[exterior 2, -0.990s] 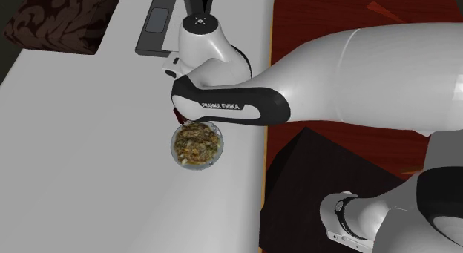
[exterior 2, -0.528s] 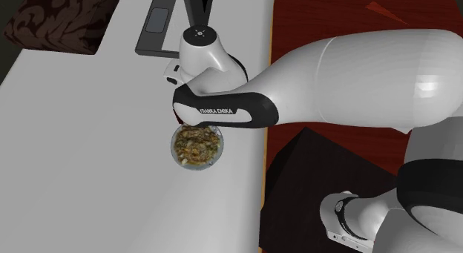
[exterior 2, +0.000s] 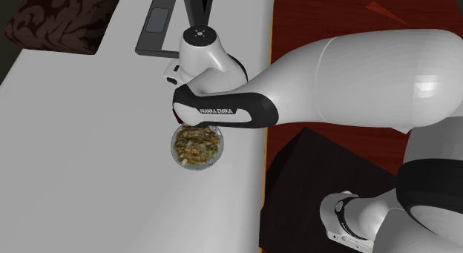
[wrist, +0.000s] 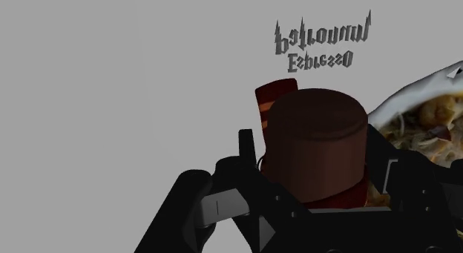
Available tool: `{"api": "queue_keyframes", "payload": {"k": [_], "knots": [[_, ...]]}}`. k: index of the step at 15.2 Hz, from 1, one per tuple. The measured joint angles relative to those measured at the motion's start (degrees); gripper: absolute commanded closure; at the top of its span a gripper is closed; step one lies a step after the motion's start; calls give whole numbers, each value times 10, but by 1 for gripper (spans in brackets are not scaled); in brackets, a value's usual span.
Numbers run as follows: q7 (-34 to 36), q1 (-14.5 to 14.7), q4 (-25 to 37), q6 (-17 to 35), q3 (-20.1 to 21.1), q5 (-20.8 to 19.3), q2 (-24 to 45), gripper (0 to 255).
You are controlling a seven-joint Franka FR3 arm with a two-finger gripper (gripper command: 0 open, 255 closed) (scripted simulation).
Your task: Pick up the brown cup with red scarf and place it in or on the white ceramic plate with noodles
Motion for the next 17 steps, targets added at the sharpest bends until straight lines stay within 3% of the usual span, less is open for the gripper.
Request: {"api": "queue_keyframes", "payload": {"k": [8, 17], "knots": [[0, 0, 1, -3, 0, 0, -2, 255], [11, 0, 22, -59, -2, -6, -38, 255]]}}
